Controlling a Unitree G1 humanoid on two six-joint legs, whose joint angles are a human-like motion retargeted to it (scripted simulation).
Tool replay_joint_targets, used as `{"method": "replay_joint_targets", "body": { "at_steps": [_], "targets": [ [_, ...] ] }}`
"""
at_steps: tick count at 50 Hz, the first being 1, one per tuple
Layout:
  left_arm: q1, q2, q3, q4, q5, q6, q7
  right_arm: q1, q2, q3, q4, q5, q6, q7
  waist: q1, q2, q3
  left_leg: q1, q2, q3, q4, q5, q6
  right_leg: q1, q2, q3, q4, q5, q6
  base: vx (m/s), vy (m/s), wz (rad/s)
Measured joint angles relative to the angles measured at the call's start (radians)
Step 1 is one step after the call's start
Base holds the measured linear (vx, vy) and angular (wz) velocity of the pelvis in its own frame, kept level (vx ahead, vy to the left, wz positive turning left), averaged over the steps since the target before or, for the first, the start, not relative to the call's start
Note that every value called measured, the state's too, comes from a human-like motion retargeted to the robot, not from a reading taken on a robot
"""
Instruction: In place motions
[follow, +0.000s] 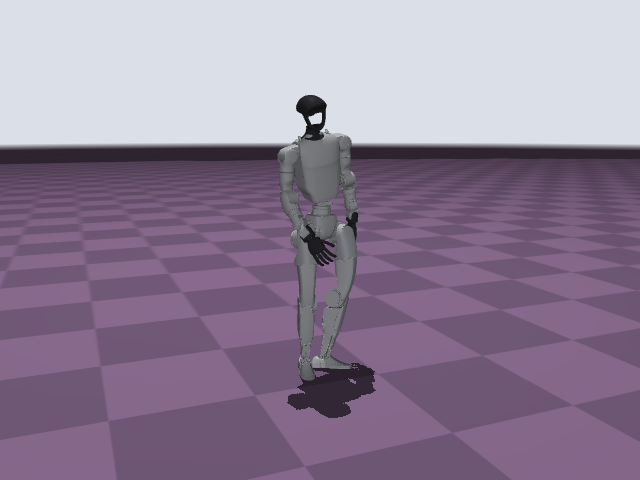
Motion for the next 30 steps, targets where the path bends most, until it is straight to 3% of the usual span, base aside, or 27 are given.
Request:
{"method": "replay_joint_targets", "body": {
  "at_steps": [5, 9, 16, 30],
  "targets": [
    [-0.002, 0.006, 0.021, -0.008, -0.021, 0.009, 0.000, -0.032, -0.014, 0.018, 0.003, -0.014, 0.003, 0.000, -0.039, 0.020, 0.007, -0.017, 0.001, -0.049, -0.005, -0.011, 0.014, -0.079, 0.044, 0.294, 0.071, 0.021, -0.008, -0.07, 0.06, 0.35],
    [-0.022, 0.009, 0.023, -0.020, -0.022, 0.019, 0.001, -0.032, -0.010, 0.004, -0.008, -0.023, 0.013, -0.002, -0.090, 0.021, 0.028, -0.005, -0.010, -0.092, 0.001, 0.000, 0.023, -0.044, 0.069, 0.479, 0.008, -0.026, 0.029, 0.00, 0.04, 0.89],
    [-0.029, 0.002, -0.020, -0.074, -0.023, 0.011, 0.027, 0.037, -0.014, -0.052, -0.012, -0.044, 0.010, -0.038, 0.006, -0.004, 0.001, 0.026, -0.036, -0.093, -0.003, 0.024, 0.034, 0.039, 0.007, 0.349, -0.078, -0.028, 0.053, 0.10, -0.06, 0.30],
    [-0.005, -0.026, -0.069, -0.050, 0.011, -0.010, 0.011, 0.056, 0.024, -0.048, 0.023, -0.034, -0.013, -0.090, -0.010, 0.011, -0.027, 0.024, -0.019, -0.135, -0.010, 0.059, 0.041, 0.089, 0.034, 0.273, -0.147, 0.004, 0.041, 0.08, -0.11, 0.28]
  ]
}}
